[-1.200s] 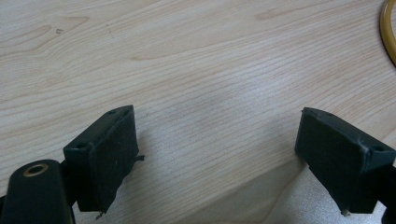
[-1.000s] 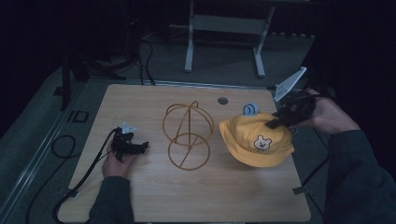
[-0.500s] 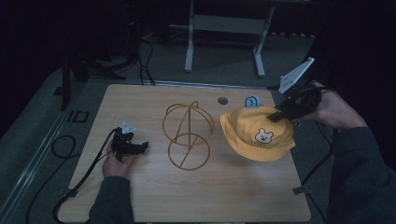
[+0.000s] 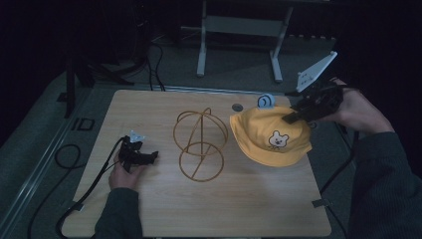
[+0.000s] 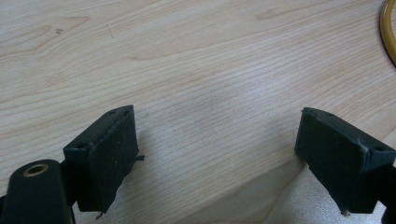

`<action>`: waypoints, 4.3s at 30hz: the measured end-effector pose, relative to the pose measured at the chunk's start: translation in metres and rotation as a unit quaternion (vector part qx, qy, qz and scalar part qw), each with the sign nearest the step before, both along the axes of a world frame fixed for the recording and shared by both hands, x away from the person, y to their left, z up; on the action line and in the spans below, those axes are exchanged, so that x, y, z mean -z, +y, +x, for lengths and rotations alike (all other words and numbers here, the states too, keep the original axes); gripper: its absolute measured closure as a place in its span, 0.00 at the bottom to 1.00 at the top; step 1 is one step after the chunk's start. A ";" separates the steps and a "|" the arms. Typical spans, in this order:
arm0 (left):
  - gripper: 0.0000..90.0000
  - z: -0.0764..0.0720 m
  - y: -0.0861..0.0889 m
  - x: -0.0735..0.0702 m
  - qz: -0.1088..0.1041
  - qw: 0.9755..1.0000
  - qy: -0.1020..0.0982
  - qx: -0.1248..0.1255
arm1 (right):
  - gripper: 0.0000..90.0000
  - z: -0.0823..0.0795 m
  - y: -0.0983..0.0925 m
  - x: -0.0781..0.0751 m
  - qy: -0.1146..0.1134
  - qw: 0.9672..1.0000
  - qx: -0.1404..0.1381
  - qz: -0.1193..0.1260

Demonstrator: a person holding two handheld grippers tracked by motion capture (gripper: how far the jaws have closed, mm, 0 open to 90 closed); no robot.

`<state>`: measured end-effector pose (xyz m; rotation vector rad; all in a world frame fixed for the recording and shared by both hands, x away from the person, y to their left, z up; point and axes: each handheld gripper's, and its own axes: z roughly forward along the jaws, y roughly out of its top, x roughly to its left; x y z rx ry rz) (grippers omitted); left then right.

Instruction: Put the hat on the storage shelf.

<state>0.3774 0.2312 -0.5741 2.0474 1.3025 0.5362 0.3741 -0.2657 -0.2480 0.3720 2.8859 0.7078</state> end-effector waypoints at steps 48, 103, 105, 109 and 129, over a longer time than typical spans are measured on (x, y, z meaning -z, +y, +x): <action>0.14 0.000 0.000 0.000 0.000 1.000 0.000 0.000 | 0.84 -0.002 0.074 -0.029 -0.054 0.996 -0.063 0.028; 0.14 0.000 0.000 0.000 -0.001 1.000 0.001 0.001 | 0.83 0.018 0.179 0.000 -0.045 0.995 -0.090 -0.003; 0.14 0.000 0.000 0.000 -0.001 1.000 0.001 0.001 | 0.83 0.019 0.182 0.003 -0.045 0.995 -0.090 -0.008; 0.14 0.000 0.000 0.000 -0.001 1.000 0.001 0.001 | 0.83 0.018 0.189 0.007 -0.049 0.994 -0.094 -0.009; 0.14 0.000 0.000 0.000 -0.001 1.000 0.000 0.000 | 0.46 0.016 0.193 0.020 -0.068 0.995 -0.063 -0.049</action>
